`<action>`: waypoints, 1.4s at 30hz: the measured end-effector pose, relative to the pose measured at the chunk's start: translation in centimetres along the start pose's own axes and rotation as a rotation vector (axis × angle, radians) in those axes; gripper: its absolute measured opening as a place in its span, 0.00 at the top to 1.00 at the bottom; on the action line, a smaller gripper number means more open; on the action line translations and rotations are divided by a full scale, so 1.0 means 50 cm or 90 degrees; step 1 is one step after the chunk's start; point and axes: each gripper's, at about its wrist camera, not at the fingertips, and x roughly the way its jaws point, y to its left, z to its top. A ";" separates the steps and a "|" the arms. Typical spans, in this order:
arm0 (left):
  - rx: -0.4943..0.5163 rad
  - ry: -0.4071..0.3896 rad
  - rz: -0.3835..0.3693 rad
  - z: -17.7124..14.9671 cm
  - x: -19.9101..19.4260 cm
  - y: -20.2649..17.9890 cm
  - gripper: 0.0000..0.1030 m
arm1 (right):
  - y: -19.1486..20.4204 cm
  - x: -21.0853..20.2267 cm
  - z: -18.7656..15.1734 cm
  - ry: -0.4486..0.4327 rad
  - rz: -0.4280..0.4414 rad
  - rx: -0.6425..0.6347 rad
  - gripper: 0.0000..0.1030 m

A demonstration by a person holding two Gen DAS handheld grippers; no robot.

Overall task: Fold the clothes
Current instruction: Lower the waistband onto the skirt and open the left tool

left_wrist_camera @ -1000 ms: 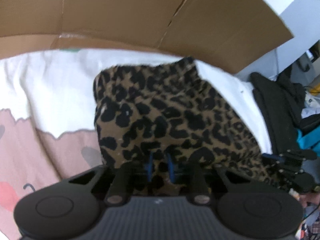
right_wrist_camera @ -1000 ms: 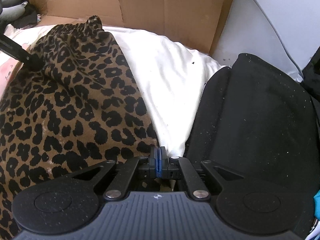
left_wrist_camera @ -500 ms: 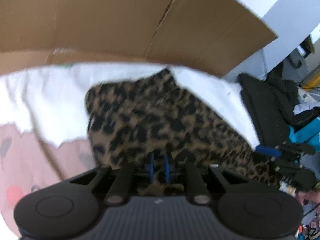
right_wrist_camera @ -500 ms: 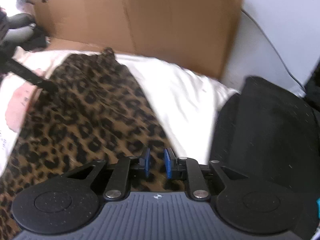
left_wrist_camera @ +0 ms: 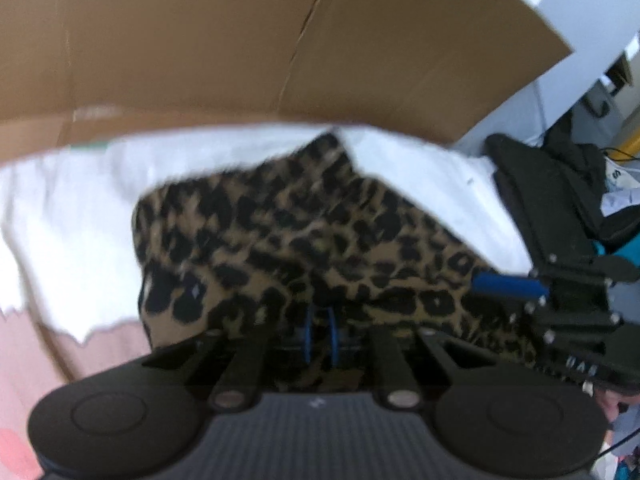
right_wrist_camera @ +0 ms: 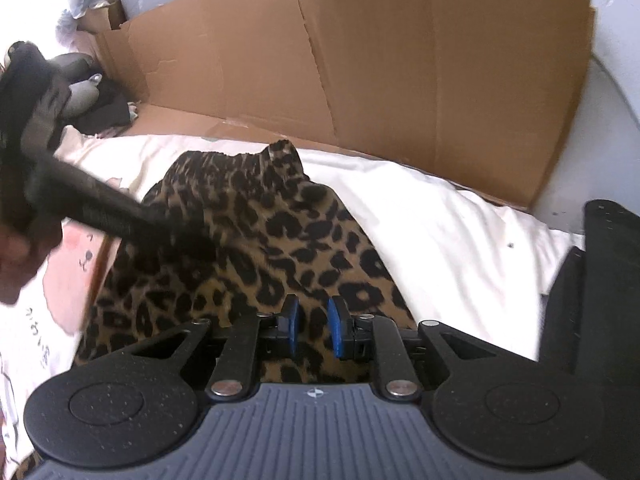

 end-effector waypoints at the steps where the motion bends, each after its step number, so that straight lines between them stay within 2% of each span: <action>1: -0.002 0.007 0.000 -0.003 0.003 0.003 0.98 | 0.002 0.009 0.005 0.003 0.005 -0.002 0.75; 3: -0.007 0.022 0.000 -0.008 0.010 0.010 0.97 | 0.006 0.027 0.013 0.008 0.011 -0.012 0.70; 8: -0.018 0.058 0.000 -0.021 0.023 0.024 0.98 | 0.008 0.080 0.030 0.029 0.015 -0.034 0.69; 11: -0.008 0.090 0.006 -0.021 0.020 0.020 0.98 | -0.008 0.101 0.033 0.039 0.004 -0.019 0.69; 16: -0.015 0.135 0.022 -0.022 0.005 0.020 0.98 | -0.016 0.109 0.037 0.042 -0.016 -0.017 0.70; 19: -0.018 0.128 0.018 -0.018 -0.012 0.017 0.97 | -0.007 0.100 0.037 0.045 -0.035 -0.018 0.68; 27: -0.022 0.076 -0.023 -0.001 -0.047 0.001 0.96 | -0.011 0.038 0.008 0.021 0.039 0.036 0.68; 37: 0.002 0.127 -0.019 -0.071 -0.040 -0.001 0.96 | 0.000 0.017 -0.067 0.074 0.031 -0.003 0.68; 42: 0.005 0.157 -0.009 -0.109 -0.040 0.010 0.96 | -0.028 -0.002 -0.086 0.070 0.003 -0.019 0.70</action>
